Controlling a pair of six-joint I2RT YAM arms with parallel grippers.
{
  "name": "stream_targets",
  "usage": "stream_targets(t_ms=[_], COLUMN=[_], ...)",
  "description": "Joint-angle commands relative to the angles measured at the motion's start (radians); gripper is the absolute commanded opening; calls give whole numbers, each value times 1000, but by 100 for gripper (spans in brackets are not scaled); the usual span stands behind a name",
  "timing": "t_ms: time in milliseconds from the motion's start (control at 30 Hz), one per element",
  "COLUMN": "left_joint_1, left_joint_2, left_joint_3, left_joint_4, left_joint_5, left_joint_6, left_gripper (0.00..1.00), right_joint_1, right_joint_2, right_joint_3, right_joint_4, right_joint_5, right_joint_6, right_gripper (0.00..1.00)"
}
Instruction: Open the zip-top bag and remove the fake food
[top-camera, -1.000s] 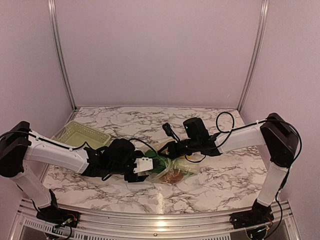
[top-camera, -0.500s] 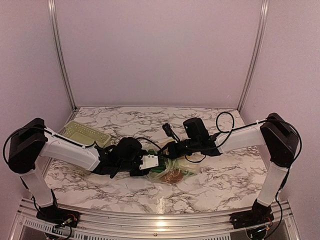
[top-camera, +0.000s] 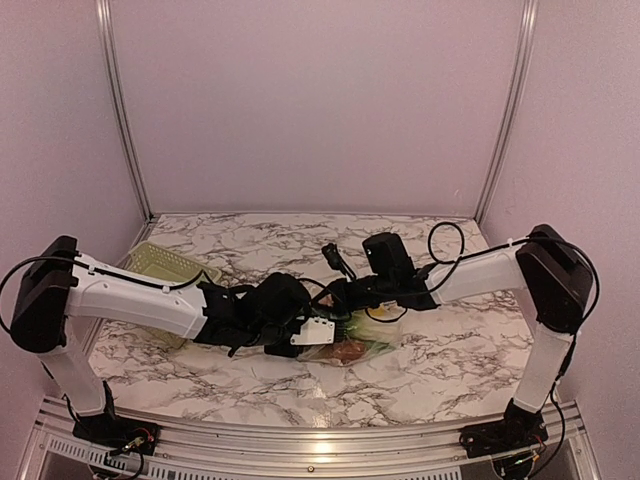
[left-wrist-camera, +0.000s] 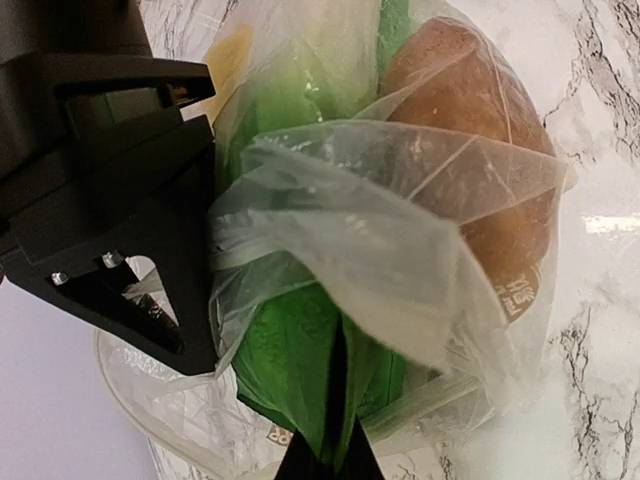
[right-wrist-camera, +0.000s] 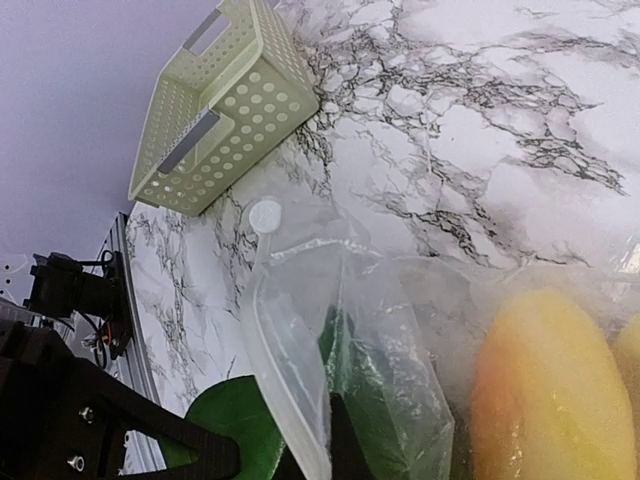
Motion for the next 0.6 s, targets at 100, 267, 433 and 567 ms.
stream_targets(t_ms=[100, 267, 433, 567], left_joint_1=[-100, -142, -149, -140], left_joint_2=[-139, -225, -266, -279], left_joint_3=[55, 47, 7, -11], left_joint_4=[-88, -58, -28, 31], left_joint_5=[-210, -311, -421, -507], left_joint_6=[70, 125, 183, 203], left_gripper=[0, 0, 0, 0], right_joint_1=[7, 3, -3, -5], right_joint_2=[17, 20, 7, -26], right_joint_3=[66, 53, 15, -15], right_joint_4=[-52, -77, -68, -47], right_joint_5=[99, 137, 133, 114], right_joint_6=[9, -6, -11, -4], right_gripper=[0, 0, 0, 0])
